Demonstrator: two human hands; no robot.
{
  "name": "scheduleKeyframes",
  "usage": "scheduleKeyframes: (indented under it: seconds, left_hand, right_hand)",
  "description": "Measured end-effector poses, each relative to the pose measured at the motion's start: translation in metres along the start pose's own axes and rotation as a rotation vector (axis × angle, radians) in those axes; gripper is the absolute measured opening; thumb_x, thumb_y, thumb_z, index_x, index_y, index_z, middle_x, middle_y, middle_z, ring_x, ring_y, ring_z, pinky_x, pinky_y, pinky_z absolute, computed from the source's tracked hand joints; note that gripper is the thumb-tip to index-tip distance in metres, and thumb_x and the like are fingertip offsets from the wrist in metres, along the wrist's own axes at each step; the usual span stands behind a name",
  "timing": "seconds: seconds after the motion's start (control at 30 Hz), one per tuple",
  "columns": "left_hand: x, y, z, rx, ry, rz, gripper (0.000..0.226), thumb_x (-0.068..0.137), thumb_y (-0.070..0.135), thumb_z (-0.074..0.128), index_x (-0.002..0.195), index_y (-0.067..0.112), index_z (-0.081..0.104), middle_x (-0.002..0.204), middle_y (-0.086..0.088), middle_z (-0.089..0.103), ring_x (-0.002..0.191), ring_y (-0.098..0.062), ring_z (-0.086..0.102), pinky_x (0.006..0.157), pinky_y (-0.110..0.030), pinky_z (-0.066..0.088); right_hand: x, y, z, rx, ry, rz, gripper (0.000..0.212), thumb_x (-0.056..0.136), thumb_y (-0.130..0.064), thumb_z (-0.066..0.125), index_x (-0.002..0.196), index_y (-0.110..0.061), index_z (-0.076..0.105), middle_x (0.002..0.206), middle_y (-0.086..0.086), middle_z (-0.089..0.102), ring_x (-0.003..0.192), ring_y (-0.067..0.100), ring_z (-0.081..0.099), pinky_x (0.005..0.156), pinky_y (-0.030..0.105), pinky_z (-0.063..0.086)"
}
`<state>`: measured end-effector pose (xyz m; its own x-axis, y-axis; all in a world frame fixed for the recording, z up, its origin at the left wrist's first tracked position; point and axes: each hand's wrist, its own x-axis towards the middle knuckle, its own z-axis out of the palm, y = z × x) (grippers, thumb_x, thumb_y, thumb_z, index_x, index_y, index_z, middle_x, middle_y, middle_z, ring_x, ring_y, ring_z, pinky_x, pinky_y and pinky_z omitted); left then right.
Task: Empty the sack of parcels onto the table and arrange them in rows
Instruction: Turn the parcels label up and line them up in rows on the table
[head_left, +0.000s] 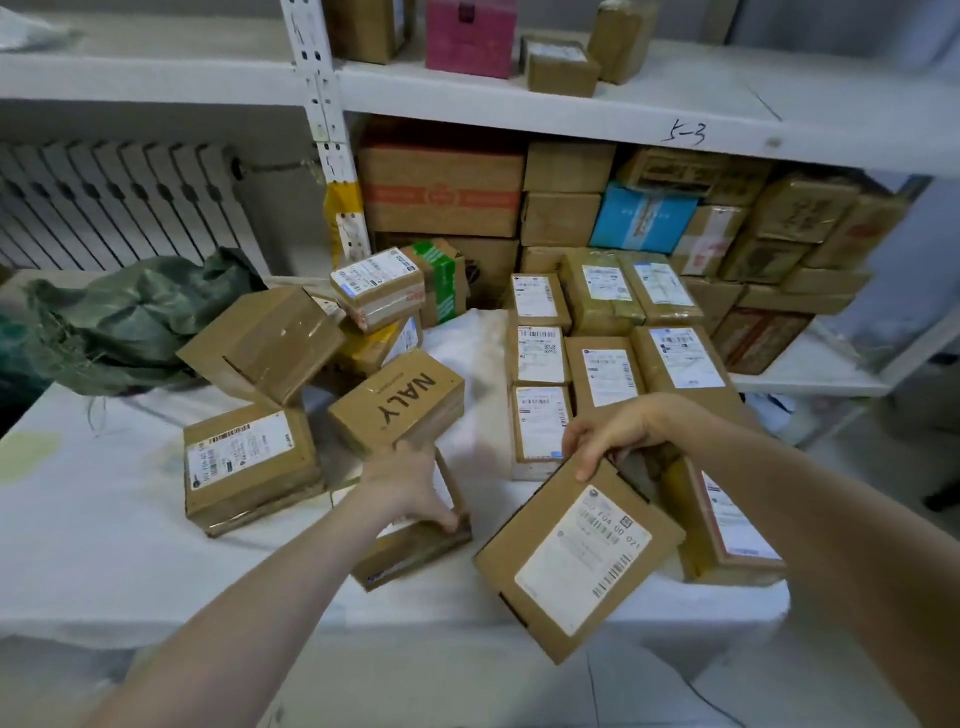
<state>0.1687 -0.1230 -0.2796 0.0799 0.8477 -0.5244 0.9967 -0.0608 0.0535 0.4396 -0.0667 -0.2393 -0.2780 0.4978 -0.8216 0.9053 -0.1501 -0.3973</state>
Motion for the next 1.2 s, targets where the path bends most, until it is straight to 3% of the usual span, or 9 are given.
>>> scheduleKeyframes:
  seconds: [0.13,0.23,0.3,0.37,0.47,0.67,0.8,1.07,1.2]
  left_hand:
    - [0.008,0.015,0.033,0.05,0.136,0.01,0.118,0.066,0.061,0.074,0.151,0.017,0.006,0.143,-0.011,0.031,0.134,-0.031,0.03,0.107,-0.043,0.036]
    - [0.009,0.033,0.036,-0.058,0.189,0.034,0.113,0.072,0.041,0.077,0.152,0.017,0.002,0.15,-0.013,0.018,0.143,-0.035,0.016,0.114,-0.045,0.029]
    - [0.006,0.055,0.029,-0.341,0.21,0.134,0.102,0.076,0.019,0.074,0.153,0.02,0.007,0.152,-0.007,0.018,0.144,-0.034,0.018,0.106,-0.029,0.037]
    - [0.0,0.074,0.019,-0.783,-0.069,0.254,0.09,0.082,0.001,0.063,0.154,0.022,0.011,0.148,0.0,0.027,0.142,-0.029,0.027,0.089,-0.017,0.042]
    - [-0.001,0.095,0.03,-0.952,-0.571,0.367,0.107,0.077,0.006,0.073,0.154,0.028,0.001,0.156,-0.005,0.024,0.143,-0.022,0.025,0.113,-0.031,0.03]
    - [0.005,0.124,0.076,-1.296,-0.618,0.174,0.089,0.063,0.014,0.079,0.139,0.036,0.037,0.127,-0.002,0.06,0.118,-0.022,0.056,0.104,-0.049,0.044]
    - [0.015,0.14,0.093,-1.508,-0.679,0.121,0.077,0.066,0.013,0.075,0.137,0.028,0.049,0.125,-0.006,0.066,0.119,-0.029,0.059,0.105,-0.053,0.042]
    - [0.03,0.175,0.097,-1.74,-0.586,0.032,0.065,0.064,0.013,0.069,0.129,0.015,0.058,0.119,-0.012,0.069,0.102,-0.027,0.067,0.077,-0.037,0.055]
    - [0.028,0.174,0.105,-1.794,-0.541,-0.039,0.065,0.062,0.014,0.068,0.127,0.016,0.058,0.114,-0.013,0.07,0.1,-0.029,0.067,0.076,-0.039,0.054]
  right_hand:
    - [-0.004,0.01,0.0,-0.123,-0.007,0.036,0.07,0.055,-0.039,0.085,0.113,-0.018,0.052,0.116,0.005,0.058,0.106,0.021,0.059,0.082,0.031,0.052]
    - [-0.011,0.016,0.001,-0.19,-0.017,0.042,0.07,0.062,-0.035,0.083,0.121,-0.018,0.05,0.123,0.004,0.055,0.112,0.022,0.056,0.092,0.035,0.051]
    - [-0.011,0.021,-0.002,-0.214,-0.027,0.035,0.069,0.062,-0.034,0.083,0.121,-0.022,0.048,0.124,0.002,0.052,0.112,0.021,0.055,0.092,0.034,0.05]
    - [-0.012,0.019,-0.004,-0.232,-0.035,0.016,0.067,0.065,-0.032,0.082,0.121,-0.023,0.046,0.124,0.0,0.048,0.113,0.02,0.052,0.092,0.034,0.049]
    - [-0.013,0.016,-0.009,-0.232,-0.046,-0.028,0.064,0.071,-0.025,0.081,0.124,-0.023,0.045,0.126,0.0,0.044,0.116,0.021,0.048,0.095,0.036,0.047]
    - [-0.001,0.036,-0.009,0.046,0.144,-0.247,0.078,0.074,-0.017,0.081,0.139,-0.022,0.038,0.141,-0.001,0.043,0.13,0.017,0.042,0.105,0.032,0.04]
    - [-0.009,0.065,-0.015,0.3,0.386,-0.435,0.047,0.083,-0.008,0.072,0.124,-0.02,0.053,0.125,-0.001,0.055,0.118,0.015,0.054,0.087,0.018,0.046]
    - [-0.02,0.116,-0.017,0.495,0.536,-0.537,0.024,0.086,-0.001,0.067,0.103,-0.019,0.063,0.111,0.007,0.067,0.1,0.019,0.067,0.087,0.026,0.055]
    - [-0.016,0.131,-0.015,0.492,0.627,-0.501,0.022,0.087,0.0,0.064,0.097,-0.019,0.065,0.103,0.002,0.068,0.098,0.018,0.067,0.091,0.031,0.054]
